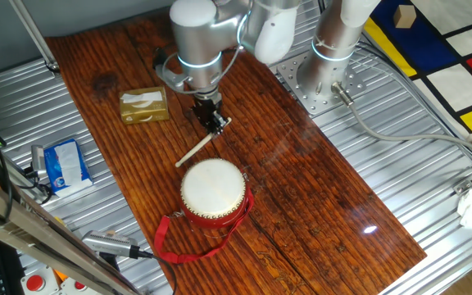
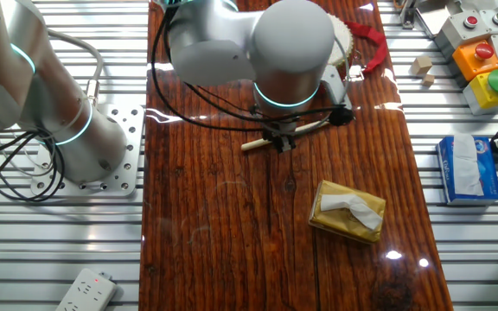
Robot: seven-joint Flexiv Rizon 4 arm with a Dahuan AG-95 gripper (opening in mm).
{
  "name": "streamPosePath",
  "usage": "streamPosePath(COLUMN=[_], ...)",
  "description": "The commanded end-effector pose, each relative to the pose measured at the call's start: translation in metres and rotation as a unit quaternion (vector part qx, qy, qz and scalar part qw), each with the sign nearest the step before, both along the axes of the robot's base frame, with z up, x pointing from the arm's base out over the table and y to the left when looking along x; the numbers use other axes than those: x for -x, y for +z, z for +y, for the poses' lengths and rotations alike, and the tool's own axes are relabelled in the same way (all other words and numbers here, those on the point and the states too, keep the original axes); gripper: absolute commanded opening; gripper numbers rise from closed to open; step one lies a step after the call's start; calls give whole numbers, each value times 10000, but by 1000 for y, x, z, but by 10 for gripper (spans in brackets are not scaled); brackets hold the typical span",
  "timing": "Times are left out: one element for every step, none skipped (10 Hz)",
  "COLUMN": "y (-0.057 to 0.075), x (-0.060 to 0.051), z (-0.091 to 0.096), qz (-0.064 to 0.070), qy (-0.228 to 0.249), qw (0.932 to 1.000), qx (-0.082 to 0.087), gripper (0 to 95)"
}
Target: Play the drum
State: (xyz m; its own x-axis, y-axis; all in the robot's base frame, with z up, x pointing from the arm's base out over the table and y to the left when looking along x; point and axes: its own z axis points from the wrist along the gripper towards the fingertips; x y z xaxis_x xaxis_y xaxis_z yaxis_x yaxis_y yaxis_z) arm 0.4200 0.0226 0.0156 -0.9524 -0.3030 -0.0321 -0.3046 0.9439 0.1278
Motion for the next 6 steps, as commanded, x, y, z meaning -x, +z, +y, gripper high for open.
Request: streamPosePath(y=[12, 17, 25, 35, 43, 46], x=[0, -1, -3, -5, -6, -6], z=[-3, -4, -6, -7, -8, -8], qz=[-12, -5, 15, 39, 68, 85], qy=[-25, -29, -4, 10, 16, 28], qw=[10000, 10000, 10000, 10000, 10000, 10000], qx=[22, 11, 15, 16, 23, 21], gripper=[0, 0, 0, 0, 0, 0])
